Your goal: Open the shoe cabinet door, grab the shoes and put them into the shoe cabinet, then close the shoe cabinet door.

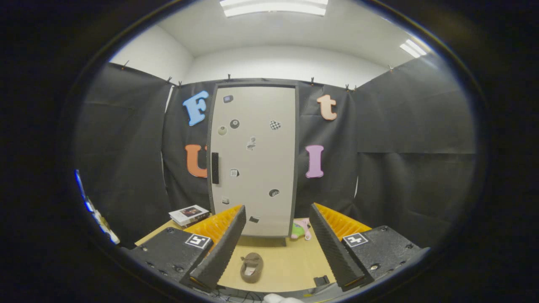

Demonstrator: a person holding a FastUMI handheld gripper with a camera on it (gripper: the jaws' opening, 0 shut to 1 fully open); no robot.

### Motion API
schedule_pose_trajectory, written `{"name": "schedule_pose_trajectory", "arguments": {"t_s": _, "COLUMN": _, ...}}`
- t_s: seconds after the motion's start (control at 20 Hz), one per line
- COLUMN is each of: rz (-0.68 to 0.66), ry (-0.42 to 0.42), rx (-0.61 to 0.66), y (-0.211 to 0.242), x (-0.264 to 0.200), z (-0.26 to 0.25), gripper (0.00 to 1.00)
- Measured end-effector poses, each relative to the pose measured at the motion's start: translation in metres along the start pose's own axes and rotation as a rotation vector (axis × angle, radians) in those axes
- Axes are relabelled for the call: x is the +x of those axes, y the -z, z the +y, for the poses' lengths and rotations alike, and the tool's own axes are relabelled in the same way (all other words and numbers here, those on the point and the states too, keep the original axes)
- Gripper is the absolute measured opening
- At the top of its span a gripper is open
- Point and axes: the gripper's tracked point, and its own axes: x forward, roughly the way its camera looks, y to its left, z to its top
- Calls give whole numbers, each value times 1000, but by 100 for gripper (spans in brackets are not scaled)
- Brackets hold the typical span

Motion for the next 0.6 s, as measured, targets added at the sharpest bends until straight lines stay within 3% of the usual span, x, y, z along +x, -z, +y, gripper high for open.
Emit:
{"name": "schedule_pose_trajectory", "arguments": {"t_s": 0.3, "rz": 2, "ry": -75, "rx": -35, "y": -11, "x": 48, "z": 53, "gripper": 99}}
{"name": "schedule_pose_trajectory", "arguments": {"t_s": 0.6, "rz": 13, "ry": -157, "rx": 20, "y": -18, "x": 140, "z": 112, "gripper": 99}}
